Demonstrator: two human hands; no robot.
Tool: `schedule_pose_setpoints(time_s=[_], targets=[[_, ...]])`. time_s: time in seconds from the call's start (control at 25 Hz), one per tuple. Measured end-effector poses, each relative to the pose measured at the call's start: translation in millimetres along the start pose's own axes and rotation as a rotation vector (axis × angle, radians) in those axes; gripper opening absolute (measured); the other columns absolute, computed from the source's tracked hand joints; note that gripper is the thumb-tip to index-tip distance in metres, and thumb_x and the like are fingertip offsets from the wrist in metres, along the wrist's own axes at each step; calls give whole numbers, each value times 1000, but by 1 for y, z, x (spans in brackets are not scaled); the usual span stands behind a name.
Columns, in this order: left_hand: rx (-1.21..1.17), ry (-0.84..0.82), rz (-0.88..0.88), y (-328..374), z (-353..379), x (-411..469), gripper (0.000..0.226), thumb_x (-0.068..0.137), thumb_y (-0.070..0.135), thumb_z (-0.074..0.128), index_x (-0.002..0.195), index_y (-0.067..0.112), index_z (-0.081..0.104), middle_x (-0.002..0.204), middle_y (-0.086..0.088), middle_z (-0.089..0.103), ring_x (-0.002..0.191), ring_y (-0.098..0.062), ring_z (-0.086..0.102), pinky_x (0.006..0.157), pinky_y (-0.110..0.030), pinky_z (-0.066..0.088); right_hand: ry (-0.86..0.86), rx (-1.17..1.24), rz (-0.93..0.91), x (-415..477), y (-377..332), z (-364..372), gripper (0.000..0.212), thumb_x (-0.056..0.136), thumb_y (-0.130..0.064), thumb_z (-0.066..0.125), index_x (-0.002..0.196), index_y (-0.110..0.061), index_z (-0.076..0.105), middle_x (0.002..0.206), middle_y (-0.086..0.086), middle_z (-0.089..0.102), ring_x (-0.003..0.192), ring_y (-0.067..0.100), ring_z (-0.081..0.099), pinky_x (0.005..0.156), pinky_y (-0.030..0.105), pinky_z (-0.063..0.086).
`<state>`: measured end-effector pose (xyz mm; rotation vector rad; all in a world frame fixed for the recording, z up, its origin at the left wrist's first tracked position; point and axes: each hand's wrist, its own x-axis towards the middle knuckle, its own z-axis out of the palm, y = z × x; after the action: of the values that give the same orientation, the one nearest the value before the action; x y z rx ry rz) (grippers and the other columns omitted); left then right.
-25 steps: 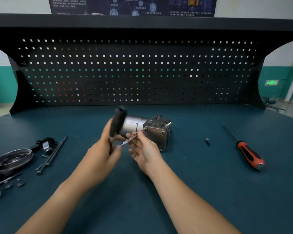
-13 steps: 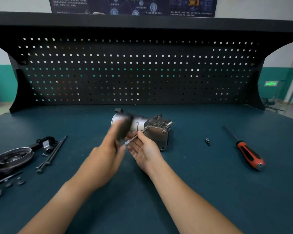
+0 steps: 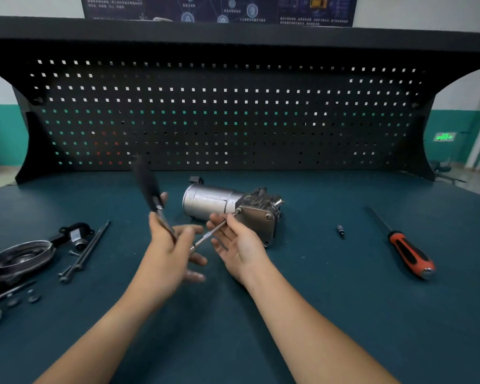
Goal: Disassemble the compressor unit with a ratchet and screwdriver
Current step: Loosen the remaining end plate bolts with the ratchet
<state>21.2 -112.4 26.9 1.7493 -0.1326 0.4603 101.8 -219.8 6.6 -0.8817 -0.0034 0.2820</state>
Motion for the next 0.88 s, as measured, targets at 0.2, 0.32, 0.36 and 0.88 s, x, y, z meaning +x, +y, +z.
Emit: schedule_pose_setpoints(time_s=[0.2,0.32,0.36,0.88], targets=[[770,-251,397,-7,3,-13,84,93,16,48,118,78,-3,116,34,51,76,-12,60,66,-26,45,51,50,-12,2,2,-3,20,95,-17,51,78,-12,60,69,1,69,70,15,64,73,26,48],[226,-88,132,-4,8,-8,64,96,19,46,104,76,18,104,26,61,58,-5,59,53,-28,53,1,-14,26,-2,-1,-4,21,98,-26,45,85,-18,59,73,-4,72,70,9,67,68,23,45],[18,-42,33,-4,10,-6,55,97,17,44,104,68,24,105,15,64,53,-5,58,47,-27,52,-18,-5,46,-4,-2,-4,22,98,-29,42,88,-18,58,74,-5,73,73,9,67,69,23,45],[910,-210,689,-19,-4,-3,60,85,10,48,131,43,29,124,23,53,66,-21,65,53,-33,53,13,41,-4,1,0,-4,23,95,-18,49,75,-14,59,62,-4,69,66,10,65,72,24,46]])
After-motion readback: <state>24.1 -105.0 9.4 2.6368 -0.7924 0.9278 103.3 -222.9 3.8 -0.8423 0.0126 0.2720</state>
